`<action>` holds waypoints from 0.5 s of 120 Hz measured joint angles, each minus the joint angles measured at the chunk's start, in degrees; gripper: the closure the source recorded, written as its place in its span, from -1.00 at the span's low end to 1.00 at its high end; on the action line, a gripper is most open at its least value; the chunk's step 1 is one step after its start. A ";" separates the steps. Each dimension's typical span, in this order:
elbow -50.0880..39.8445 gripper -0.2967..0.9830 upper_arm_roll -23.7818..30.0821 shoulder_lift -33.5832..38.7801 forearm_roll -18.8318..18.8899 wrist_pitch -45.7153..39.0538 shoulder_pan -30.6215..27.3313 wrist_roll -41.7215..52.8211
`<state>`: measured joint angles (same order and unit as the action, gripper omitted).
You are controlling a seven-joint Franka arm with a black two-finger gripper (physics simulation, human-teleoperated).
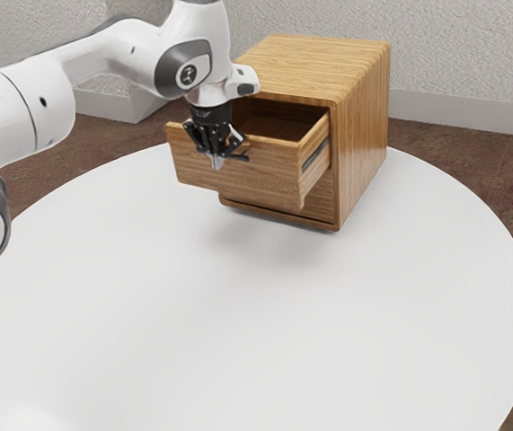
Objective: Push the drawer handle with one arm to close the drawer
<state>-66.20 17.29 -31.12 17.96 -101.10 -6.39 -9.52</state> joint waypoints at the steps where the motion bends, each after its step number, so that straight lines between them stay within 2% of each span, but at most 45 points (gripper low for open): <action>1: 0.15 0.69 -0.06 -0.08 0.02 0.02 0.05 0.00; 60: 6.35 0.69 -0.51 -3.25 0.16 -1.61 0.37 0.06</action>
<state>-59.85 16.79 -34.37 18.12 -102.71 -6.02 -9.46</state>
